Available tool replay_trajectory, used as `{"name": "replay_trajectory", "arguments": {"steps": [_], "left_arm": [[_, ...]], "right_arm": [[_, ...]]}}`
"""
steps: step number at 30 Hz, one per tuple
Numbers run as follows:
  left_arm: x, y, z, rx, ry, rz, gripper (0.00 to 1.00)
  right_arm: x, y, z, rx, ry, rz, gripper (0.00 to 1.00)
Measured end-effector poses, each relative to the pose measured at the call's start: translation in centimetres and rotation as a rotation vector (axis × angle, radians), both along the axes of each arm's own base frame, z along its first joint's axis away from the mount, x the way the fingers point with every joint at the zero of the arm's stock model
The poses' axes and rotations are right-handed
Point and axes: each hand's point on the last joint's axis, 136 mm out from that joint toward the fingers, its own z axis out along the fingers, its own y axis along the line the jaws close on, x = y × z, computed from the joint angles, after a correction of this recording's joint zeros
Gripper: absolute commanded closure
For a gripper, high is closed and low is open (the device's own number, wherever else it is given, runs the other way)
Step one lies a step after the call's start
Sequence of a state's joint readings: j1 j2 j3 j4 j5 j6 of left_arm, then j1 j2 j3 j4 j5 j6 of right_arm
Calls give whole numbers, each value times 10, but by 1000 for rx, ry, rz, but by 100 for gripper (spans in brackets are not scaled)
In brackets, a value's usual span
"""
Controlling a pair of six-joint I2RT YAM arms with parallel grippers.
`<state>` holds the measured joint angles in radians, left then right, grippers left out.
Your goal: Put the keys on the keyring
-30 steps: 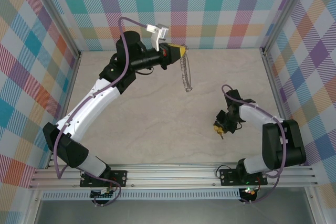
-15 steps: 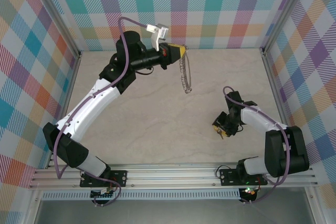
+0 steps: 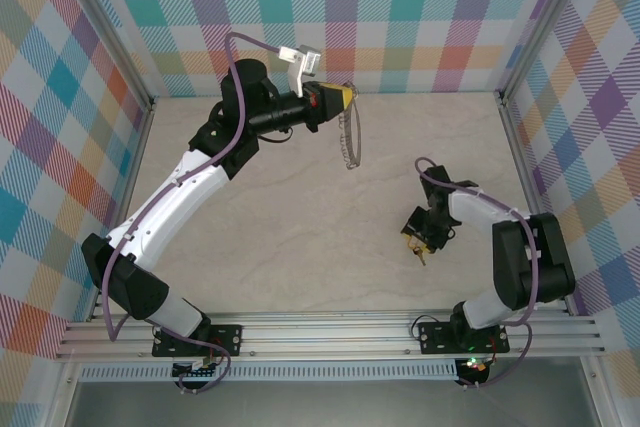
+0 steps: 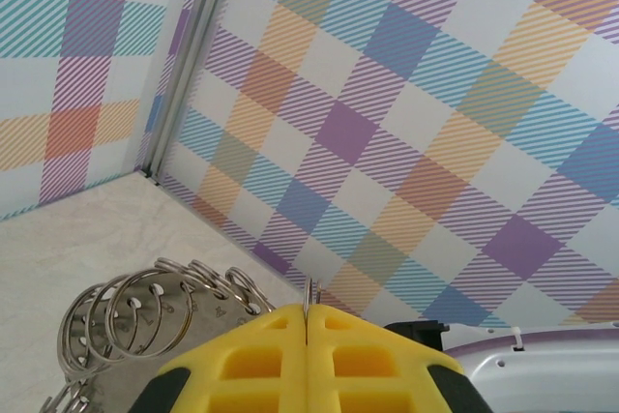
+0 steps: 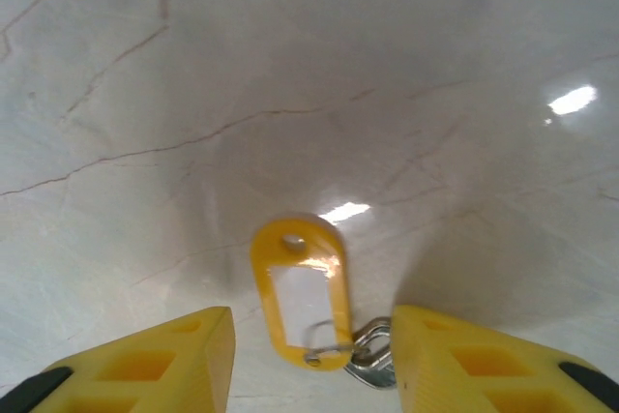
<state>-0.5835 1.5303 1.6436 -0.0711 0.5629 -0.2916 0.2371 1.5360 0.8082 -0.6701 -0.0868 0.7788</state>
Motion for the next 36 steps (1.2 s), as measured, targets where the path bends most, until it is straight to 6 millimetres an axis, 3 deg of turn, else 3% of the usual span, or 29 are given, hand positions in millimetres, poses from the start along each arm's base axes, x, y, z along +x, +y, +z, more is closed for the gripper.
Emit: {"name": "replay_trajectory", "arguments": {"steps": [7,17,19,21,24,27,36], "left_arm": [[0,0,-2,2,4,0,100],[2,0,-7,4,19,6,100],[3,-1,-10,6,27,7,100],[3,-1,-11,6,32,8,100],[3,-1,-11,3,34,8,100],[3,0,-10,-4,36,9,100],[0,6,-9,-8,32,34,100]], "right_arm": [[7,20,-2,7,0,62,76],[33,51,-1,83,-25,41,81],[43,61,0,99,-38,39,79],[57,72,4,108,-58,38,66],[70,80,15,109,-99,41,57],[77,79,25,90,-131,37,54],[65,67,26,23,-98,19,54]]}}
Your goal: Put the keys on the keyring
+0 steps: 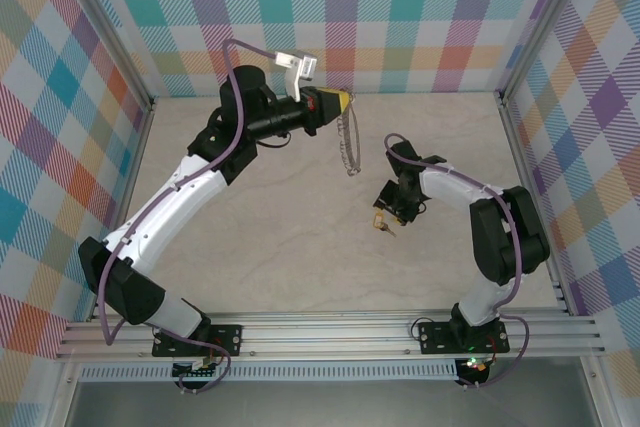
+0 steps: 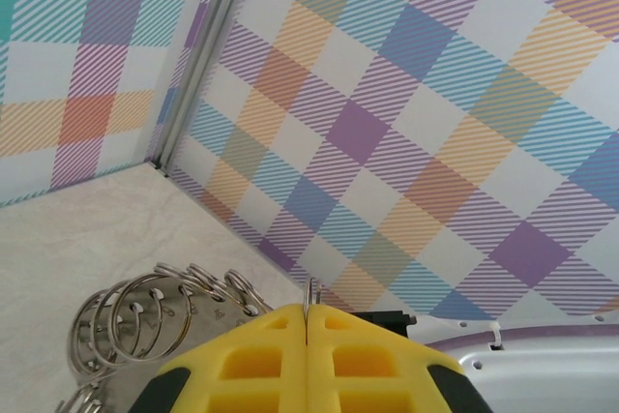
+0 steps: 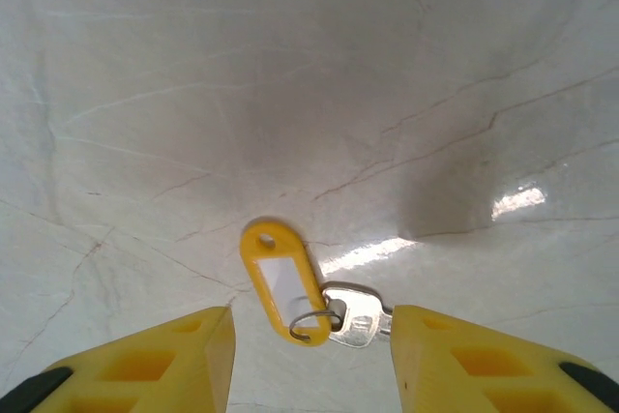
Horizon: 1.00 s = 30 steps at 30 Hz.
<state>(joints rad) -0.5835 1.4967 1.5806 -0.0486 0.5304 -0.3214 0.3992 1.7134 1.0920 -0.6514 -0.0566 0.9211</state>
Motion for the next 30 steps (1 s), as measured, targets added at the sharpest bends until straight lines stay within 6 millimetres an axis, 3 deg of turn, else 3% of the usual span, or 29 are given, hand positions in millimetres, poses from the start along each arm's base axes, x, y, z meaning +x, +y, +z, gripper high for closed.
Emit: {"name": "replay_trajectory", "arguments": {"steps": [10,30], "left_arm": [[0,0,0,0,0,2,100],[3,2,0,1,-1,13,100]], "right_arm": [[-4,18,-6,-12,28,45,58],[-11,18,-24,-36,82,50,72]]}}
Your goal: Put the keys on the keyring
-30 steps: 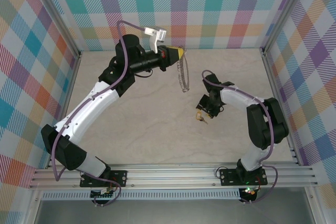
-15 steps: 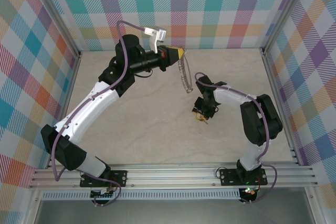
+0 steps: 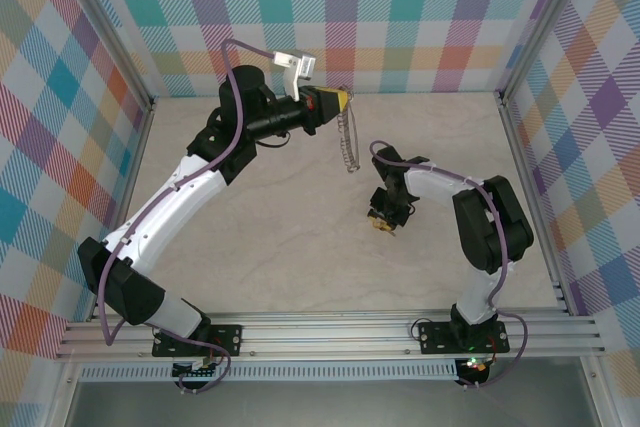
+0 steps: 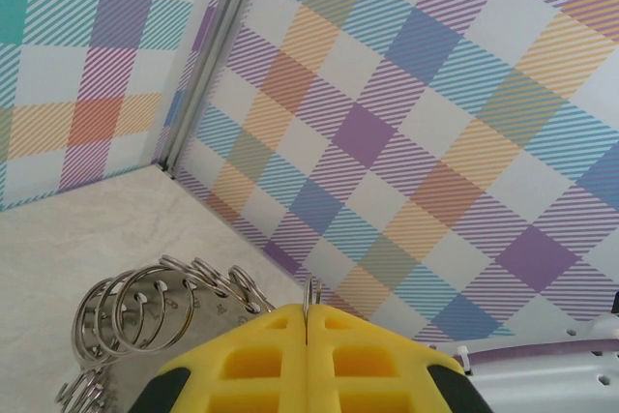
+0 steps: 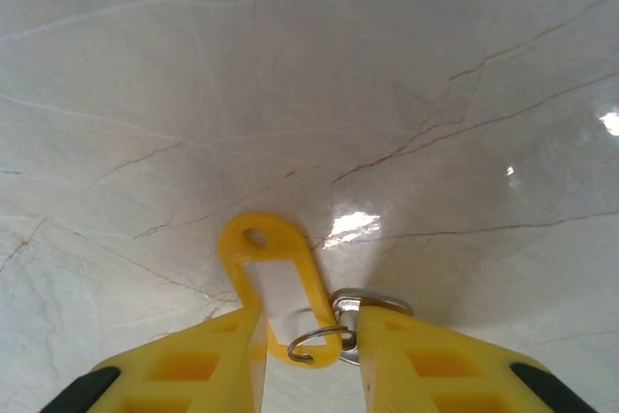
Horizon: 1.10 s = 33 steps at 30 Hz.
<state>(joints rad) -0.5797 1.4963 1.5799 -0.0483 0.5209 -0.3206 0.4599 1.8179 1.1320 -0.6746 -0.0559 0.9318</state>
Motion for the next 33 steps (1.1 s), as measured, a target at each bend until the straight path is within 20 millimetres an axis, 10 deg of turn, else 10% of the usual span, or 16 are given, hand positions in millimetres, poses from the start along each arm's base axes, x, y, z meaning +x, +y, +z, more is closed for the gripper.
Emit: {"name": "replay_trajectory", "arguments": {"steps": [33], "left_arm": [[3,3,-3,2,4,8,100]], "right_arm": [[-15,-7,10,13,-17,4,100]]}}
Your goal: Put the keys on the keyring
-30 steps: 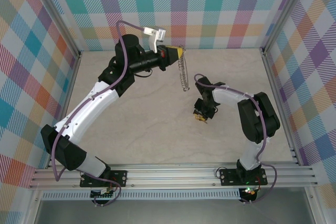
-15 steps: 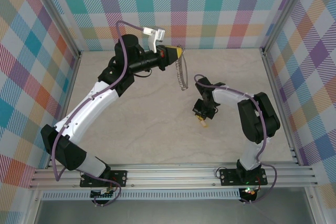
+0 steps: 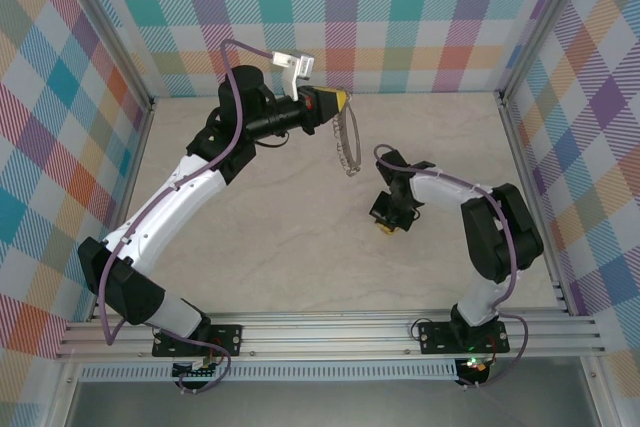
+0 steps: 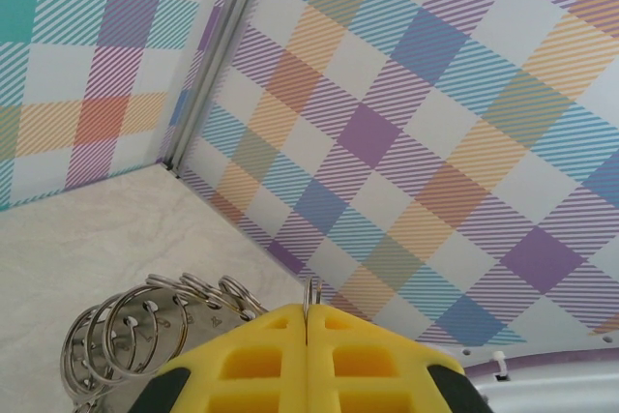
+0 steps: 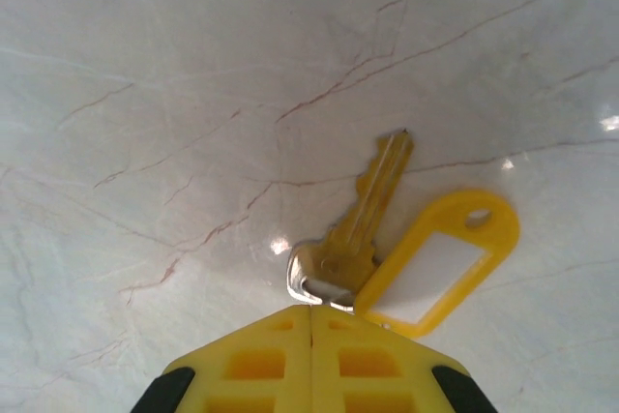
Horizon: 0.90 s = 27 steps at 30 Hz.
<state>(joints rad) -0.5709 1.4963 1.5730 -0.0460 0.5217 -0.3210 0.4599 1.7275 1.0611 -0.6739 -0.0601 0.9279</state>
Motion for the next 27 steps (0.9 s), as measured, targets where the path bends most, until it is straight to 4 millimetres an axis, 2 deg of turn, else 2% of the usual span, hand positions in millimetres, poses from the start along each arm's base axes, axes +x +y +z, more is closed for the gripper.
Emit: {"name": "replay_trajectory", "arguments": {"steps": [8,10,12,15,23,27], "left_arm": [[0,0,0,0,0,0,100],[0,0,0,-1,-1,0,100],[0,0,1,-1,-2,0,100],[-1,0,1,-1,-2,0,100],[-3,2,4,-6,-8,1,100],[-3,2,4,-5,-7,1,100]], "right_arm": [[8,4,41,60,-122,1,100],[9,4,44,63,-135,11,89],[9,4,42,56,-134,37,77],[6,2,35,34,-121,88,71],[1,-10,18,-60,-103,259,69],[-1,-10,11,-102,-92,356,69]]}}
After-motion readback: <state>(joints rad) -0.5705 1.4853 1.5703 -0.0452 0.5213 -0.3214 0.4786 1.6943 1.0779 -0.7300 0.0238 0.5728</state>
